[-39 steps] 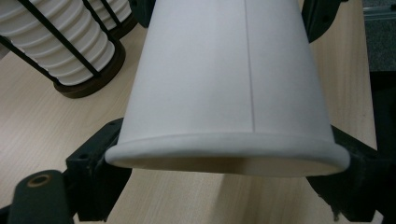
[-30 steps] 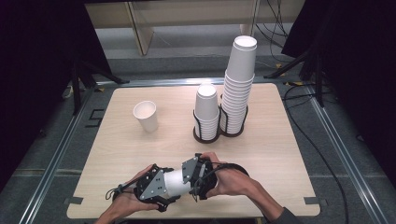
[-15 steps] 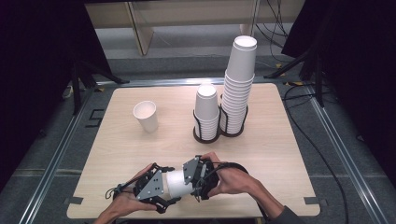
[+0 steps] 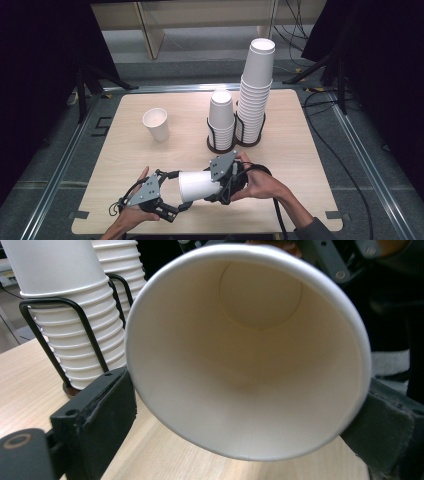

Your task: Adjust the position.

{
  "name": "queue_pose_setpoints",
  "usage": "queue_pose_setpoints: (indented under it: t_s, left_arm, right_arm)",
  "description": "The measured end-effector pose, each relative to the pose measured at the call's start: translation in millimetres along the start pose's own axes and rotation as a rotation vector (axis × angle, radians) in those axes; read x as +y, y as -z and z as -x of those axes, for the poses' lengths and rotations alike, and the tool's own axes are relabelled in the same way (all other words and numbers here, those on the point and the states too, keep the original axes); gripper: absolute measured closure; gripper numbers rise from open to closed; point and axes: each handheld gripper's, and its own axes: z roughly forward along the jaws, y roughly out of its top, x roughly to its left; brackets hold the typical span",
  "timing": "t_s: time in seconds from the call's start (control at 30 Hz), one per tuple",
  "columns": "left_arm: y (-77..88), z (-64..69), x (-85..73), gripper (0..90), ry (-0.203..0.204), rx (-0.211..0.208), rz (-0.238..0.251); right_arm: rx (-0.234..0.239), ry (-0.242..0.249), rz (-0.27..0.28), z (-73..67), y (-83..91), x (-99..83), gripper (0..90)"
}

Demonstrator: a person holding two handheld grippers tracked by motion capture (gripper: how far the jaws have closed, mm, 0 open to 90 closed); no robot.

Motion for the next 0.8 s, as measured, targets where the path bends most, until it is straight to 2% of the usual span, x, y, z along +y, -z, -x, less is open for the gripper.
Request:
queue_pose_setpoints:
  t_s: [0.03,0.1,0.13,0.17,0.23,0.3,0.33,0.43,0.6,0.63,0.8]
  left_arm:
    - [0.0,-0.4,-0.1,6.9,0.015,0.003,0.004]
    - [0.7,-2.0,-0.7,8.4,0.03,0.009,0.002]
    - [0.6,-2.5,-1.1,9.8,0.037,0.015,0.009]
    - [0.7,-2.7,-1.1,13.8,0.043,0.017,0.016]
    - [0.9,-3.5,-0.8,12.9,0.063,0.017,0.029]
    - [-0.4,-4.4,-0.9,14.4,0.093,0.004,0.068]
    - [1.2,-4.3,-0.2,14.2,0.097,0.011,0.054]
    - [0.6,-4.8,0.6,14.3,0.132,0.007,0.075]
    - [-1.5,-5.3,1.5,11.1,0.178,-0.021,0.126]
    - [-0.3,-4.5,2.2,10.5,0.186,-0.011,0.109]
    - [-2.4,-2.4,4.2,5.7,0.193,-0.003,0.135]
  right_arm:
    - [0.0,-0.021,0.0,-1.1,2.4,-0.1,23.3]
    - [-0.013,-0.01,0.014,2.0,4.7,-1.7,23.3]
    - [-0.02,-0.019,0.017,2.0,7.1,-2.1,23.3]
    - [-0.008,-0.049,0.041,2.0,10.5,-3.2,23.3]
    - [-0.013,-0.064,0.075,4.5,14.7,-5.4,23.3]
    - [-0.018,-0.07,0.094,4.6,16.7,-6.1,23.3]
    - [-0.015,-0.072,0.107,4.9,17.4,-6.1,23.3]
    - [-0.015,-0.07,0.122,5.4,16.8,-5.8,23.3]
    - [-0.011,-0.065,0.155,6.2,13.6,-5.9,23.3]
    - [-0.006,-0.067,0.16,6.1,13.1,-6.0,23.2]
    - [0.021,-0.09,0.186,5.7,7.6,-7.3,23.3]
